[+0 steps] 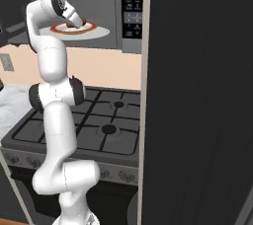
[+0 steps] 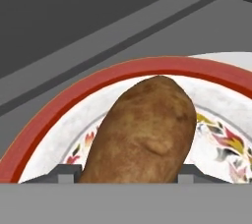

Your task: Retrieve the reheated potato from the microwave, then place the potato, cheese, and condiment on the cutting board.

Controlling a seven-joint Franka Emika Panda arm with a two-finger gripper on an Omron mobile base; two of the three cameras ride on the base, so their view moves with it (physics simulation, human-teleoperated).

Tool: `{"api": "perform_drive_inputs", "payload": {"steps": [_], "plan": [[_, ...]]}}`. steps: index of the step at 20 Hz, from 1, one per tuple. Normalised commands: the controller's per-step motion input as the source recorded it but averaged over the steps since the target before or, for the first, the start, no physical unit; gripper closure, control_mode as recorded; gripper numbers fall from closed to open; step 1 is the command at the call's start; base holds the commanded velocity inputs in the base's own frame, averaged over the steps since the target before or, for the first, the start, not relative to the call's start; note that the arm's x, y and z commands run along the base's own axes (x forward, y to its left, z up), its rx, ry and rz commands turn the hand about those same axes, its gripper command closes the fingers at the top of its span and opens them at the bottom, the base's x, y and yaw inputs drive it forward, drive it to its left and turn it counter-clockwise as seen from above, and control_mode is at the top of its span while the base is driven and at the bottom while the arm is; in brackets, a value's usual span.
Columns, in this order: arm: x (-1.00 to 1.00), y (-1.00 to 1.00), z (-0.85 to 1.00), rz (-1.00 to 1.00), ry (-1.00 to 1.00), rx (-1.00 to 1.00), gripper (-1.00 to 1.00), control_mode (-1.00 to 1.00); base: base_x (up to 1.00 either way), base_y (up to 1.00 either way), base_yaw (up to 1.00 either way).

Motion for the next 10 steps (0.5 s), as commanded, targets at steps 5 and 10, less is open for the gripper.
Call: {"api": "perform_drive_inputs", "payload": {"steps": [5,10], "plan": [[-0.31,0.13,0.06,0.0,-0.01,0.03,1.0,-1.0,0.0,0.0,0.0],[-0.38,0.05,0.06,0.03,-0.05,0.0,1.0,-1.0,0.0,0.0,0.0]]}}
